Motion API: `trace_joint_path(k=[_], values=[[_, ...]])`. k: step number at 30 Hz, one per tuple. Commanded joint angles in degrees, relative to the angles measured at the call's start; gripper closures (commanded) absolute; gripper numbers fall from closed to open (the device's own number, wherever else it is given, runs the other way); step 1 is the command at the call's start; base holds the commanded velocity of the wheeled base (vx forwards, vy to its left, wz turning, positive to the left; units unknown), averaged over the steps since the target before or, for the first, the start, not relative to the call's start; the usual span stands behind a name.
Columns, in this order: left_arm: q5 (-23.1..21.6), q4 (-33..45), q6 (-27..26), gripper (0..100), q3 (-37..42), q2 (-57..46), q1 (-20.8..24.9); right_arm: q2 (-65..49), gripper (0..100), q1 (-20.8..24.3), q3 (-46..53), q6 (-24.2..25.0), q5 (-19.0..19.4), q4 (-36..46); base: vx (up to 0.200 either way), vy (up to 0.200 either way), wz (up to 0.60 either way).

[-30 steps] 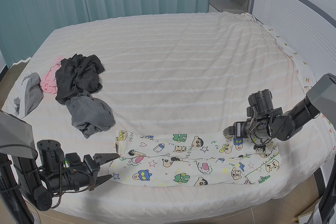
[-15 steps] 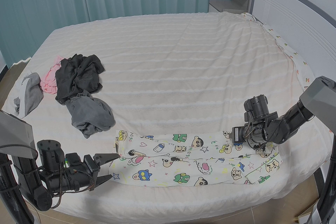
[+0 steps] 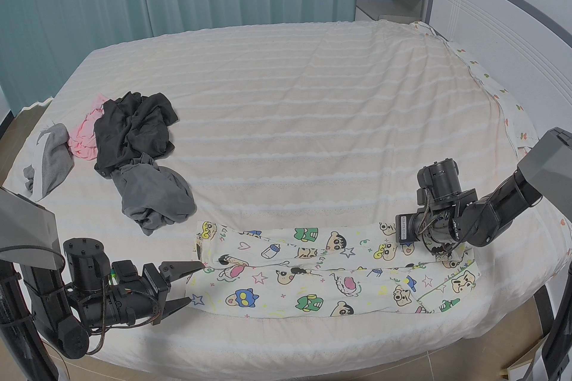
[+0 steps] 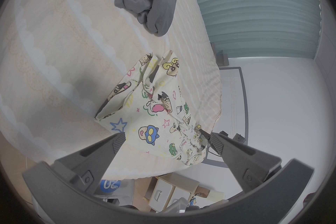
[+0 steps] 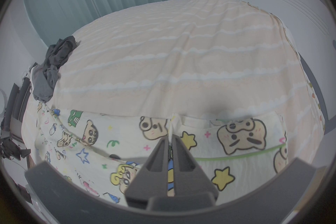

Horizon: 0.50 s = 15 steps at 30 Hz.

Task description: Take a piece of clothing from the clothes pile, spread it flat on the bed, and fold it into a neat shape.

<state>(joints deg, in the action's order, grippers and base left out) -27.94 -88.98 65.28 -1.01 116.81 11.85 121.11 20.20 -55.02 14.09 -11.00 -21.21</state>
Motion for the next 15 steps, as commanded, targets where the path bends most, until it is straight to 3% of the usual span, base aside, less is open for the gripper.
trace_joint_path(k=[1,15], values=[[-0.01,-0.05,0.02,0,0.75,0.0,0.02,-1.93,100,0.98,1.31,0.06,-0.08,-0.06,0.0,0.0,0.0],[-0.01,-0.05,0.02,0,0.75,0.0,-0.07,-1.93,100,3.18,3.34,0.06,-0.61,-4.28,0.0,0.0,0.0]])
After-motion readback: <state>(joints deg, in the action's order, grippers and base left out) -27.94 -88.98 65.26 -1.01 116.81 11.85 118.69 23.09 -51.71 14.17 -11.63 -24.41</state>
